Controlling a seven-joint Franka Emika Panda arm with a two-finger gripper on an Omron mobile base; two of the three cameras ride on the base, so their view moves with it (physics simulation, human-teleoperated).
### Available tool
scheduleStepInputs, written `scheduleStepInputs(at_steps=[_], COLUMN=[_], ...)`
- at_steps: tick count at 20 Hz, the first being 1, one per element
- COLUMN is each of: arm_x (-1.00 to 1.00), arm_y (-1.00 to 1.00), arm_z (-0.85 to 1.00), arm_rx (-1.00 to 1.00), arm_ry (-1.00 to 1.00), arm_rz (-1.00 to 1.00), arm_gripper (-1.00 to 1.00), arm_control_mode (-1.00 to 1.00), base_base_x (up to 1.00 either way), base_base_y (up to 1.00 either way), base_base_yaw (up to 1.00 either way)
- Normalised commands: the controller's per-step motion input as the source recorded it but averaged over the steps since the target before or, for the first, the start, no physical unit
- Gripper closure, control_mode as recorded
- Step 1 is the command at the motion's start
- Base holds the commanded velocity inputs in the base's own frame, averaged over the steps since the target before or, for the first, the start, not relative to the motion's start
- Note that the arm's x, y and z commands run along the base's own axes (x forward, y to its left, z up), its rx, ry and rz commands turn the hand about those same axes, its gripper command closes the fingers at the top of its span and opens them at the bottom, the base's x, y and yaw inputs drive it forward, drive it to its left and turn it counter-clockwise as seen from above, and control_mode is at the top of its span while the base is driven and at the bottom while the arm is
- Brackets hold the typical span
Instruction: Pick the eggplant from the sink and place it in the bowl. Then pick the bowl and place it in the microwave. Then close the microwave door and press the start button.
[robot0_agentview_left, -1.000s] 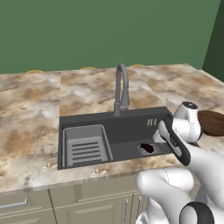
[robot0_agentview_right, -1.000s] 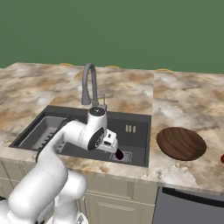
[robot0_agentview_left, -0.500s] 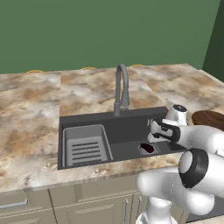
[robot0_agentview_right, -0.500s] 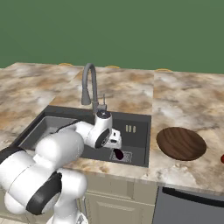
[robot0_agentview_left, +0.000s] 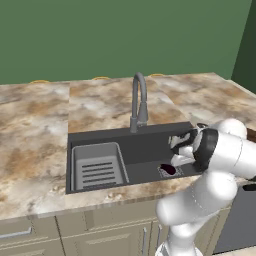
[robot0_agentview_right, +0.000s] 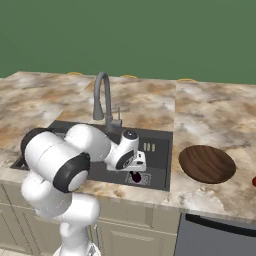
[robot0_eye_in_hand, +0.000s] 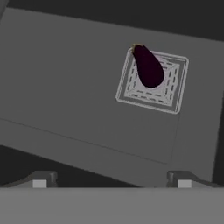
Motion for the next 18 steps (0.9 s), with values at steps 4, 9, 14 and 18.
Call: scheduleStepInputs(at_steps=[4,9,14,18], arm_x=[0.54,0.28,0.40,0.52], arm_y=[0.00,0.00,-0.03,-0.13], arm_z=[-0.41,-0.37,-0.41,-0.36], arm_rx=[0.00,0.00,0.00,0.00], arm_ry=[0.07,0.07,0.05,0.02], arm_rz=[0.04,0.02,0.01,0.00], arm_gripper=[-1.00,-1.00,-1.00,-1.00], arm_control_mode=[-1.00,-1.00,-1.00,-1.00], base_base_x=[0.00,0.00,0.00,0.00], base_base_y=[0.00,0.00,0.00,0.00], base_base_yaw=[0.00,0.00,0.00,0.00])
